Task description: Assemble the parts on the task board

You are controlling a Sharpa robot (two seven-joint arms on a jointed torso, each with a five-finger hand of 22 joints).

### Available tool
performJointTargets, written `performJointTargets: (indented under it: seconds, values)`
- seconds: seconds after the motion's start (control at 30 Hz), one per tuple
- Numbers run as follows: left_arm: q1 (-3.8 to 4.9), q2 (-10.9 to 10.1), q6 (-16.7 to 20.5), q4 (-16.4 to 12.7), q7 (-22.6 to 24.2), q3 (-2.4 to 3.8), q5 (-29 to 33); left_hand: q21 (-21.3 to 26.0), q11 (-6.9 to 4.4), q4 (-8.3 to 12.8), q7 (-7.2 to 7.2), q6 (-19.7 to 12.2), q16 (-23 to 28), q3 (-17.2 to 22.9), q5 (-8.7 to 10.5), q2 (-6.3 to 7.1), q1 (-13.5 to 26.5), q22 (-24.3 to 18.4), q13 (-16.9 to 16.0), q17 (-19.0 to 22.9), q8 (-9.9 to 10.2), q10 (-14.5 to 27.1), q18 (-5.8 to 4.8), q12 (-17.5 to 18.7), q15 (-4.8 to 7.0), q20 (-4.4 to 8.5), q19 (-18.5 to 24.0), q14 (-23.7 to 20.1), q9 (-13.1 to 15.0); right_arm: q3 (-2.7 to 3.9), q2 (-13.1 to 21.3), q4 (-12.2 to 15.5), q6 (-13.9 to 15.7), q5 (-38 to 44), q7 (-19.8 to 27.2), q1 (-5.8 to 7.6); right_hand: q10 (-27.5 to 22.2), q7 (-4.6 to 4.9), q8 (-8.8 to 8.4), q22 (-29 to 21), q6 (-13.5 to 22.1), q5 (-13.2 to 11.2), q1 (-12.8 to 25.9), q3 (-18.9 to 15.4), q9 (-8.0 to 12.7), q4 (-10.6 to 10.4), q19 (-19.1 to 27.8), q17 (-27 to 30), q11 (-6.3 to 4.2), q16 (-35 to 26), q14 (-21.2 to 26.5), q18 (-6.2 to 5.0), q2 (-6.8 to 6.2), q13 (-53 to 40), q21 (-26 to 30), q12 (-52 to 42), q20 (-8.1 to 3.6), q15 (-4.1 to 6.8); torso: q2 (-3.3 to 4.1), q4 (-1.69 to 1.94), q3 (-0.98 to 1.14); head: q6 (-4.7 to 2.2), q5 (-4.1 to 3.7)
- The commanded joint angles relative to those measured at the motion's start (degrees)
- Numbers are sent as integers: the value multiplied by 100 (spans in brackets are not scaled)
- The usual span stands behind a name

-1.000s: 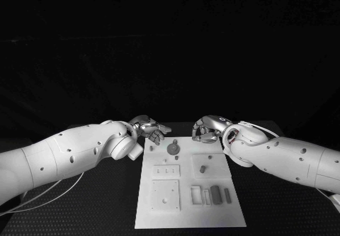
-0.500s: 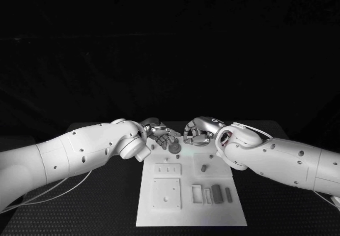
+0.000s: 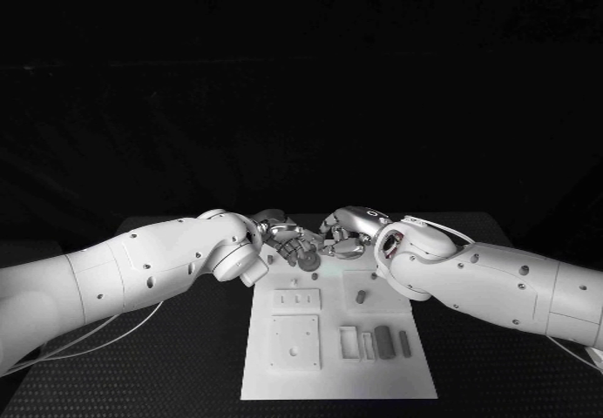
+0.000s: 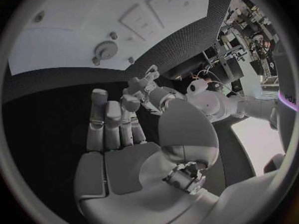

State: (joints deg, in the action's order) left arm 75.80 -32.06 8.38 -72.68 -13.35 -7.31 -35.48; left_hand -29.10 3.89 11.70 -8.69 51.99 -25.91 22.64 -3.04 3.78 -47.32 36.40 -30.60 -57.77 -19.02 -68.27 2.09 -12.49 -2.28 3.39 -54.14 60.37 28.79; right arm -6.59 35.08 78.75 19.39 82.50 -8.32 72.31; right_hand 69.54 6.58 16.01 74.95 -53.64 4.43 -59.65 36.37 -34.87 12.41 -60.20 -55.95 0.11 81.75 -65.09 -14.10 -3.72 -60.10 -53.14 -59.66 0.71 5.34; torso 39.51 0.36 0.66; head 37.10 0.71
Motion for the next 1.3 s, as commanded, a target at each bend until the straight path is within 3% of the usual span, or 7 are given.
performJointTargets:
  seconds: [0.03,0.27,1.17,1.3]
  values:
    - [6,27,-252,-15,96,4,-37,28,-5,-31,-8,-3,17,10,23,-12,34,10,-10,-5,38,33,83,21,5,9,42,-52,10,3,-33,-7,-71,68,27,0,42,1,5,102,-28,11,57,6,-7,-10,-23,6,5,19,1,-90,6,5,-19,14,1,43,2,11,-3,9,-6]
    - [5,39,-326,-28,128,3,26,24,-9,116,-4,9,14,103,23,-218,-160,35,-39,-11,43,34,84,21,5,3,40,-49,26,3,-88,-40,-72,67,61,0,43,3,-3,102,-18,12,59,7,-7,-11,-23,7,7,18,0,-90,7,5,-18,15,0,42,1,5,-1,8,1]
    - [4,74,-318,-21,218,1,192,29,-22,245,5,40,12,94,23,-366,-183,64,-76,-12,48,17,78,24,6,1,31,-35,48,3,-238,-137,-143,36,127,-2,46,6,-11,101,-14,13,65,12,-13,-14,-25,9,9,17,-4,-90,16,4,-16,15,-3,39,2,6,0,40,-17]
    - [4,47,-253,-19,238,0,194,24,-42,340,25,86,-1,143,20,-525,-270,79,-96,-17,34,-16,79,15,20,10,11,-8,65,3,-231,-185,-178,35,120,-2,47,6,-11,101,-15,13,65,12,-14,-14,-25,9,9,17,-4,-90,16,3,-16,14,-3,38,3,4,-1,45,-20]
